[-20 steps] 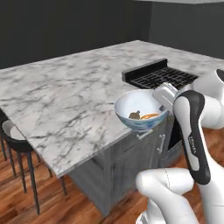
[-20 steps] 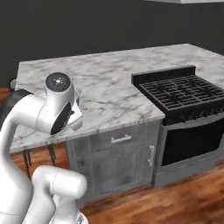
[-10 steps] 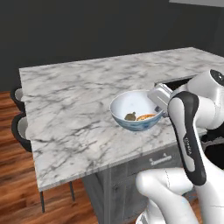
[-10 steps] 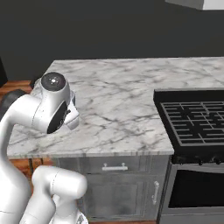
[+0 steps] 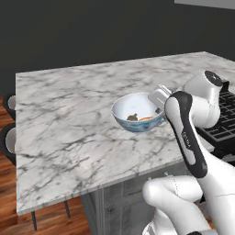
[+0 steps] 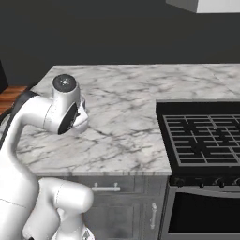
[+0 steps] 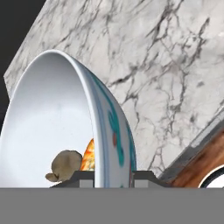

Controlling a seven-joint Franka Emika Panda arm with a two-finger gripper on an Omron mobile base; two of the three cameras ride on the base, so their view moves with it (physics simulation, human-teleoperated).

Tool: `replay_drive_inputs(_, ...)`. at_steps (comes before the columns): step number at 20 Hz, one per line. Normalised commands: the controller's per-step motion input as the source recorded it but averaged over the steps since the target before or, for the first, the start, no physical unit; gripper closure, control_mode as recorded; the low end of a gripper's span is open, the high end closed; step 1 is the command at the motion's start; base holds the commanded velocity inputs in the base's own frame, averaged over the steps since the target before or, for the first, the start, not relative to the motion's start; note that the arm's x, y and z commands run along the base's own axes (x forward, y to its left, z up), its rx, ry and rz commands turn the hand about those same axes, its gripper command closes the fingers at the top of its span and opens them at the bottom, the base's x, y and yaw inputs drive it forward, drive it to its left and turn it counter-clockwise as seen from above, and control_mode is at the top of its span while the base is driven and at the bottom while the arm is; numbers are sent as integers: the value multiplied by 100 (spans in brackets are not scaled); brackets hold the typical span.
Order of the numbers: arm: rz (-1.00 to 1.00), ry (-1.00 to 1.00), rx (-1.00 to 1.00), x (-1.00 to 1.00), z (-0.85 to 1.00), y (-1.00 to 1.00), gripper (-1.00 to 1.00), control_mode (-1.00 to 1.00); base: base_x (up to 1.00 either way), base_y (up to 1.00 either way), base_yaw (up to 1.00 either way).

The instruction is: The microwave is finished heating the shrimp and garlic. Take the bowl containing the food and place it on the dining counter.

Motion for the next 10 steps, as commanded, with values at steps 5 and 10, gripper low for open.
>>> replay_drive_inputs(5,-16,7,0,100,-44,35,100,-100,0,0,0)
replay_drive_inputs(10,-15,10,3,100,-58,49,100,-100,0,0,0)
